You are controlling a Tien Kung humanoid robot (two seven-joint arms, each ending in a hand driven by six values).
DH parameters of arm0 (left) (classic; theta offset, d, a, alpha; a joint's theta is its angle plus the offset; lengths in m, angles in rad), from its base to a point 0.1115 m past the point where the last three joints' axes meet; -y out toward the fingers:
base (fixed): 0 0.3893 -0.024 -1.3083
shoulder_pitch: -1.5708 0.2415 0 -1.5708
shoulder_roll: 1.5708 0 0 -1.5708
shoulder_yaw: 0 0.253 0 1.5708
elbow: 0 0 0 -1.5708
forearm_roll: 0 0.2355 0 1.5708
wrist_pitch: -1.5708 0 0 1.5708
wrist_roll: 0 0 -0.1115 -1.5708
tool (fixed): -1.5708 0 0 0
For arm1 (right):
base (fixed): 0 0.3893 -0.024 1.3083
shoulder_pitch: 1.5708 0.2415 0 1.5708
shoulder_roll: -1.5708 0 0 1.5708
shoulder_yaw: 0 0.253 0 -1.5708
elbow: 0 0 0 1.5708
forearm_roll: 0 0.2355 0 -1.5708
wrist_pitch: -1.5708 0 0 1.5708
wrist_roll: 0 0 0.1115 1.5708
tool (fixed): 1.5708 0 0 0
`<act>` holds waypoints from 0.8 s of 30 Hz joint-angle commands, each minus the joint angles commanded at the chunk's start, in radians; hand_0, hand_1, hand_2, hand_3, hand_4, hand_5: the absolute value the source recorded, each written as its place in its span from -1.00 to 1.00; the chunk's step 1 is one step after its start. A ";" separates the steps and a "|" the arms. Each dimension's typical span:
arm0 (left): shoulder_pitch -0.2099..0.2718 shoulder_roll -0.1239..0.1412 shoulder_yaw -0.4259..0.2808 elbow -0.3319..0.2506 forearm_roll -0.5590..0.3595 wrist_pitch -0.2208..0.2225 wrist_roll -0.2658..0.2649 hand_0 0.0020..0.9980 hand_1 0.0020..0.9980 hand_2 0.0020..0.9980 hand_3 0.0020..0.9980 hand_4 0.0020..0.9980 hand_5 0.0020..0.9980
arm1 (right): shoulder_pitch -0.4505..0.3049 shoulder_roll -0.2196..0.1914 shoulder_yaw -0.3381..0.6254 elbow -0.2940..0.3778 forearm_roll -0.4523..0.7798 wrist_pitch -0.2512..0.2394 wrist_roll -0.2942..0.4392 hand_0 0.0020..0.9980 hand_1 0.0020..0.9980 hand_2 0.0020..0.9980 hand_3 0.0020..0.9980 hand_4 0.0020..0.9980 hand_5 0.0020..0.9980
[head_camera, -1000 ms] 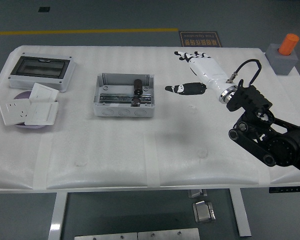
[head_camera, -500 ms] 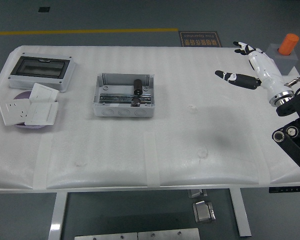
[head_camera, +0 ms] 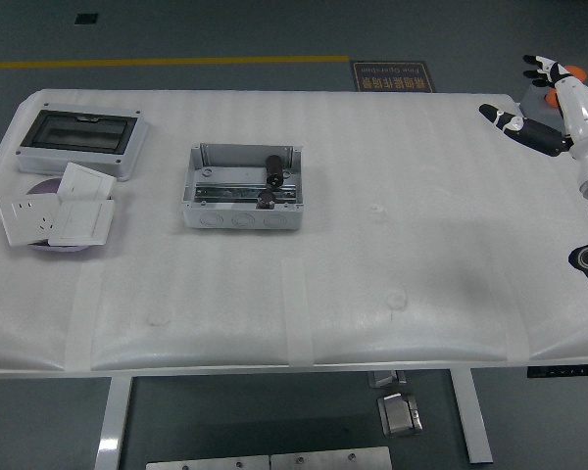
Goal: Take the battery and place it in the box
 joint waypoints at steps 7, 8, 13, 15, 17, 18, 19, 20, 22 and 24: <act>0.001 -0.004 0.005 0.000 -0.008 -0.001 0.003 0.20 0.24 -0.07 0.24 0.16 -0.02 | -0.020 0.001 0.041 0.012 -0.017 -0.004 -0.005 0.80 0.54 0.56 0.73 1.00 0.38; 0.001 -0.004 0.004 0.000 -0.008 -0.002 0.004 0.20 0.24 -0.07 0.24 0.16 -0.02 | -0.020 0.001 0.043 0.013 -0.018 -0.004 -0.007 0.80 0.54 0.56 0.73 1.00 0.38; 0.001 -0.003 0.009 0.000 -0.014 -0.001 0.004 0.20 0.25 -0.06 0.24 0.17 -0.03 | -0.027 0.000 0.059 0.013 -0.019 -0.005 -0.014 0.80 0.54 0.56 0.73 1.00 0.38; 0.001 -0.004 0.008 0.000 -0.013 -0.002 0.005 0.20 0.25 -0.06 0.24 0.17 -0.03 | -0.031 0.001 0.065 0.012 -0.018 -0.004 -0.015 0.80 0.54 0.56 0.73 1.00 0.38; 0.001 -0.004 0.006 0.000 -0.010 -0.002 0.006 0.20 0.25 -0.06 0.24 0.17 -0.03 | -0.033 0.002 0.068 0.012 -0.019 -0.004 -0.017 0.80 0.54 0.56 0.73 1.00 0.38; 0.002 -0.004 0.005 0.000 -0.009 -0.003 0.007 0.20 0.25 -0.06 0.24 0.17 -0.03 | -0.034 0.003 0.069 0.012 -0.019 -0.003 -0.017 0.80 0.54 0.56 0.73 1.00 0.38; 0.002 -0.004 0.004 0.000 -0.007 -0.003 0.008 0.20 0.25 -0.05 0.24 0.17 -0.04 | -0.034 0.004 0.070 0.011 -0.019 -0.003 -0.018 0.79 0.54 0.54 0.72 0.97 0.37; 0.003 -0.004 0.002 0.001 -0.005 -0.004 0.009 0.20 0.25 -0.05 0.24 0.17 -0.04 | -0.035 0.005 0.071 0.011 -0.019 -0.003 -0.018 0.79 0.54 0.54 0.72 0.97 0.37; 0.003 -0.003 0.001 0.001 -0.003 -0.004 0.010 0.20 0.25 -0.05 0.24 0.17 -0.04 | -0.035 0.005 0.072 0.011 -0.019 -0.003 -0.018 0.79 0.54 0.54 0.72 0.97 0.37; 0.003 -0.003 0.001 0.001 -0.003 -0.004 0.011 0.20 0.25 -0.05 0.24 0.17 -0.04 | -0.035 0.005 0.074 0.011 -0.021 -0.002 -0.018 0.79 0.54 0.54 0.72 0.97 0.37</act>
